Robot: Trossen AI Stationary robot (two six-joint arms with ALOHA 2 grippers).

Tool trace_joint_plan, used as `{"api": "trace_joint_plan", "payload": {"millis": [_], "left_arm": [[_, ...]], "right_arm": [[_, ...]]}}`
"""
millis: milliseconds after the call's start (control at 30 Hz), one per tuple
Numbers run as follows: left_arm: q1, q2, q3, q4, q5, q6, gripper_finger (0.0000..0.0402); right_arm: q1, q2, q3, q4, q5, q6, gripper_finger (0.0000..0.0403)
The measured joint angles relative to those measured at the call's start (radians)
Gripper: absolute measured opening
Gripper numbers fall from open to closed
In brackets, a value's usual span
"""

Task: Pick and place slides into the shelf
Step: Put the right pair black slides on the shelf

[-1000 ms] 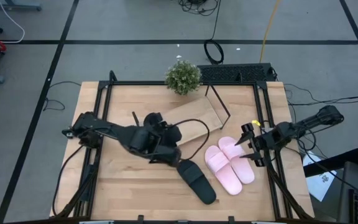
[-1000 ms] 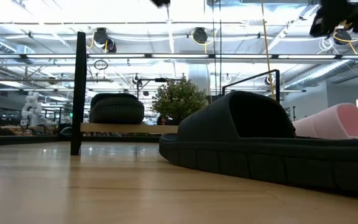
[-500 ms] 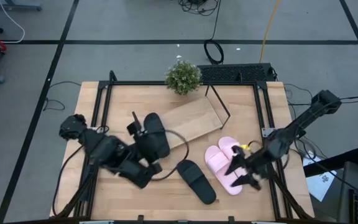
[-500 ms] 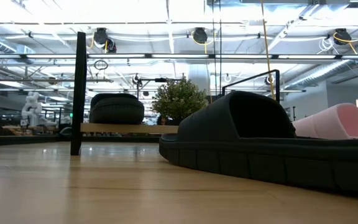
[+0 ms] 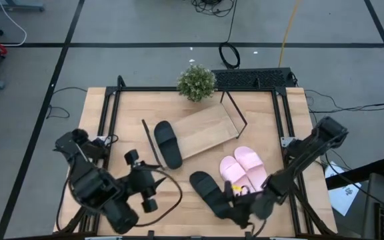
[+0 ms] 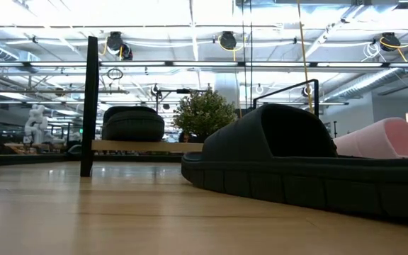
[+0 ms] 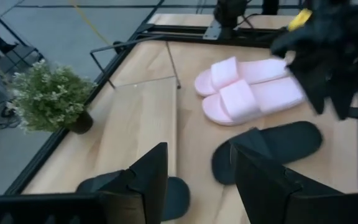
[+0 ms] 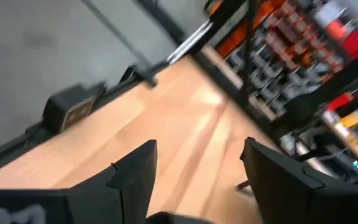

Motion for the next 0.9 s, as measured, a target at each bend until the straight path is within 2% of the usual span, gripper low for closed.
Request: {"api": "trace_joint_plan", "payload": {"millis": [133, 267, 367, 600, 900], "left_arm": [[-0.025, 0.0, 0.0, 0.001, -0.011, -0.029, 0.0175], [-0.03, 0.0, 0.0, 0.001, -0.022, -0.037, 0.0175], [-0.03, 0.0, 0.0, 0.001, -0.031, -0.037, 0.0175], [-0.027, 0.0, 0.0, 0.001, -0.031, -0.033, 0.0175], [-0.027, 0.0, 0.0, 0.001, -0.031, -0.023, 0.0175]], "right_arm": [[-0.009, 0.084, 0.053, -0.085, 0.018, 0.096, 0.0226], [-0.03, 0.122, 0.054, -0.113, 0.075, 0.153, 0.0226], [-0.056, 0.141, 0.054, -0.136, 0.073, 0.195, 0.0226], [-0.101, 0.149, 0.054, -0.207, 0.072, 0.264, 0.0226], [-0.101, 0.149, 0.053, -0.313, 0.07, 0.356, 0.0226]]}}
